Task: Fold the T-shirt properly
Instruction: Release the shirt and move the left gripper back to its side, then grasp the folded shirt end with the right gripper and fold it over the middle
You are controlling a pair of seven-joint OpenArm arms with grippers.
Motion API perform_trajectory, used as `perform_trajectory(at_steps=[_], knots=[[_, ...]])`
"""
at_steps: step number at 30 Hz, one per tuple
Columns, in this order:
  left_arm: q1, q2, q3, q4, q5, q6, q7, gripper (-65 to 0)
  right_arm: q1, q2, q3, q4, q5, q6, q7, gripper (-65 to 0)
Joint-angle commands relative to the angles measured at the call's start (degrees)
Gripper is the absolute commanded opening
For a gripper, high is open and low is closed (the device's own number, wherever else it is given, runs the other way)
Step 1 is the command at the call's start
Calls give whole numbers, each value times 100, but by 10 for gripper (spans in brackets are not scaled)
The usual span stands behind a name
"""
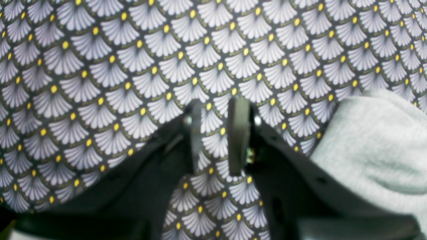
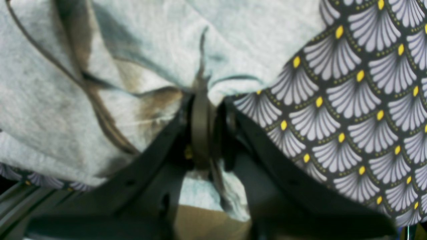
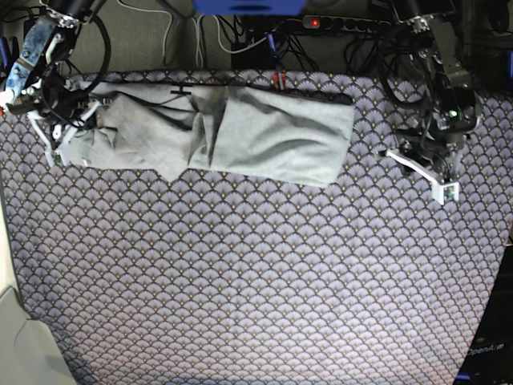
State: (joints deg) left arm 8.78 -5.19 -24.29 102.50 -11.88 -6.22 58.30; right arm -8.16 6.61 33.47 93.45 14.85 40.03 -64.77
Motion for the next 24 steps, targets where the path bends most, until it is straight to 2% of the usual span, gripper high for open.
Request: perform_trajectory(at_steps=[1,7,12,18,24], knots=[[-38,-39,-19,119,-38,-24,-85,-506,38,64,15,154,14,-3,3,-650],[41,-39,-19,128,-38,-24,-85,-506,-32,29,15,1139,181,-3,-24,-650],[147,-39,-19,137,-38,-24,-85,-506,21,11,-64,1561,251,-3,-595,-650],[147,-39,-388,128,-38,-24,-85,-506,-225,-367,-486,2088,251,-3,-639,-650],[173,-48,-643,84,-30,-24,-76,-506,-313,-507,-917,2132,260,-3,-639,-650]])
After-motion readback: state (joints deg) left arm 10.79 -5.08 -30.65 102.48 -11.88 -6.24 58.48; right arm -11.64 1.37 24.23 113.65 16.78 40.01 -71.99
